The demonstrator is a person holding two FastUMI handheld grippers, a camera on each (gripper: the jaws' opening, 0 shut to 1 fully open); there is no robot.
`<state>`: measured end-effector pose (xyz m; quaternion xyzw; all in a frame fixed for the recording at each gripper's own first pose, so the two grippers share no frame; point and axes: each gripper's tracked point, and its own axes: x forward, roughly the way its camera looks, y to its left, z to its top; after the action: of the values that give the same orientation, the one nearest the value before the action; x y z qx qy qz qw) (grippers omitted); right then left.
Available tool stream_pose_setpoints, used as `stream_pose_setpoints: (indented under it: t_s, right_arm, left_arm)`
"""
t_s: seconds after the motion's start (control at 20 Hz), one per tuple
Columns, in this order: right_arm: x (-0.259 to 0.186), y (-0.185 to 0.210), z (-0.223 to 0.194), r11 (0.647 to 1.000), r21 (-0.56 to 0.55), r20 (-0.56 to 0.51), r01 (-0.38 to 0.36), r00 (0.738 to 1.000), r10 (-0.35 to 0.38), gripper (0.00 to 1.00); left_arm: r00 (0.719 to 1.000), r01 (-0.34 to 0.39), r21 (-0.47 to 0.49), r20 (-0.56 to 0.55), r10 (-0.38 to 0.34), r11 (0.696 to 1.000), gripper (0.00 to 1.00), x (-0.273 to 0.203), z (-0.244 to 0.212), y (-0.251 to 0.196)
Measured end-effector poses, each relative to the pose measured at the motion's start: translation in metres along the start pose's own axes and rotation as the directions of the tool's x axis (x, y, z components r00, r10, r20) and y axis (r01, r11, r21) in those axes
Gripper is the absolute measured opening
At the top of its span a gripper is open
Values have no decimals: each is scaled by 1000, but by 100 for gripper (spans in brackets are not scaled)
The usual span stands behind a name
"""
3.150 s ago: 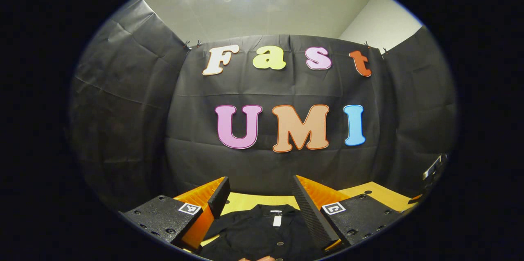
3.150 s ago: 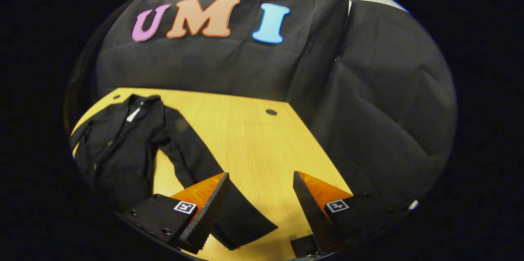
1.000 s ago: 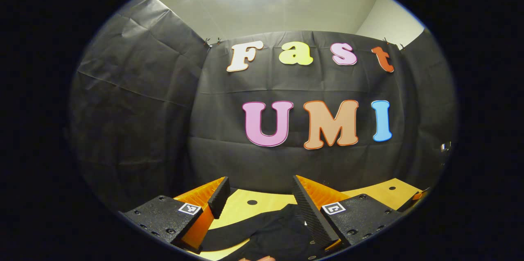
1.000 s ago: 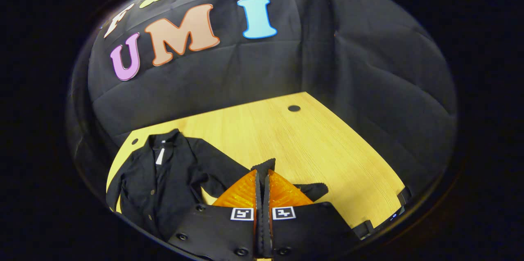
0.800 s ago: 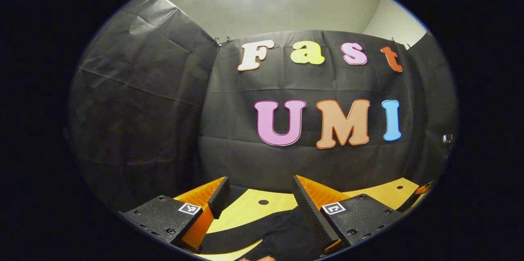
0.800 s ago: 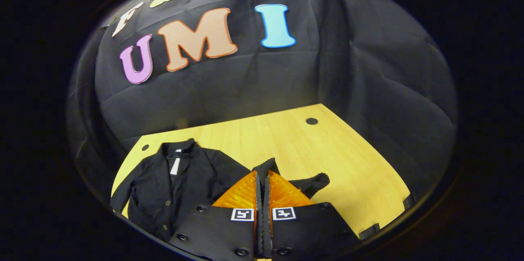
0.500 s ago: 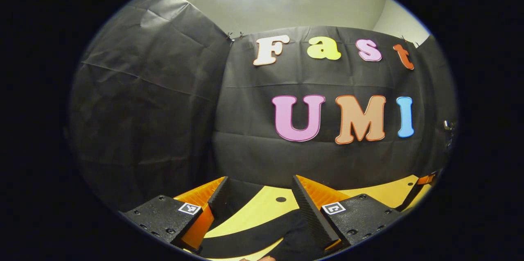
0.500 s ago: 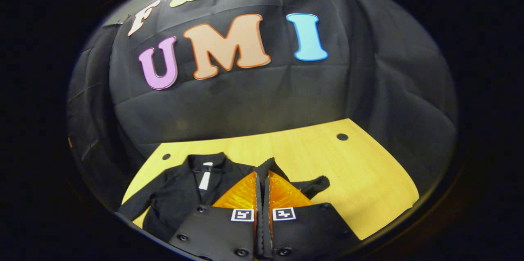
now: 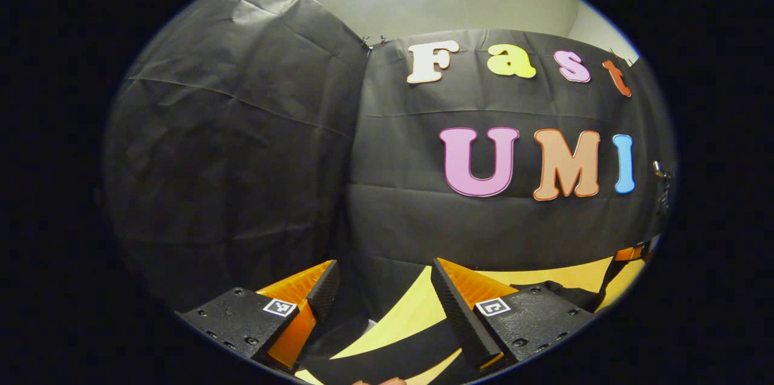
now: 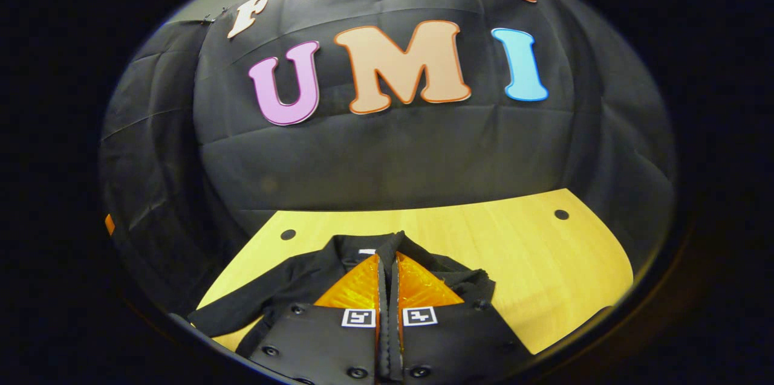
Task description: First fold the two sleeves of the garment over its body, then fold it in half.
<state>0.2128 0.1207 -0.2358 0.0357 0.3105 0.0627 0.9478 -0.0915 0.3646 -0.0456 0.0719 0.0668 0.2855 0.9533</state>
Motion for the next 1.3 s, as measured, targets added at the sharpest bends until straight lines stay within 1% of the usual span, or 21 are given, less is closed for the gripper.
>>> stream_pose_setpoints:
  t_s: [0.3,0.35,0.45,0.65,0.75,0.85,0.9,1.0,1.05,1.15,1.2,1.25,1.3]
  right_arm:
    - [23,73,1,994,-64,-12,-92,996,92,2]
    - [28,83,-2,991,-78,-17,-106,994,105,0]
    - [34,100,-9,986,-103,-44,-132,991,128,2]
    - [47,131,-18,978,-111,-75,-175,983,167,2]
    - [52,148,-17,974,-110,-73,-196,979,189,2]
    - [47,173,-11,959,-54,-55,-279,960,276,5]
    - [45,180,-3,955,-32,-17,-295,955,295,35]
    - [38,172,23,966,-39,72,-256,963,258,97]
    - [32,166,31,971,-47,110,-235,965,239,98]
    - [21,151,46,978,-61,162,-199,965,207,98]
    - [18,143,49,981,-64,175,-183,966,191,94]
    - [12,135,52,984,-65,183,-165,968,174,94]
    - [10,124,55,988,-67,193,-142,969,152,94]
  left_arm:
    - [998,-62,25,-25,63,998,91,-1,-8,41]
    - [997,-71,24,-34,71,997,91,-2,-12,46]
    - [995,-87,17,-56,88,996,91,-5,-20,55]
    - [990,-104,-1,-92,104,995,90,-6,-33,64]
    - [987,-109,-2,-115,108,994,92,-5,-43,67]
    - [986,-95,3,-141,94,995,91,-4,-54,69]
    - [983,-78,9,-165,78,997,91,-3,-63,68]
    - [972,-45,11,-230,46,999,91,0,-88,67]
    - [964,-31,1,-266,30,1000,91,2,-100,66]
    - [930,-19,-56,-367,-3,998,92,2,-135,64]
    - [910,-19,-86,-415,-18,996,93,1,-150,62]
    - [888,-20,-102,-458,-29,995,94,-2,-166,60]
    - [872,-17,-109,-487,-38,994,94,-1,-181,59]
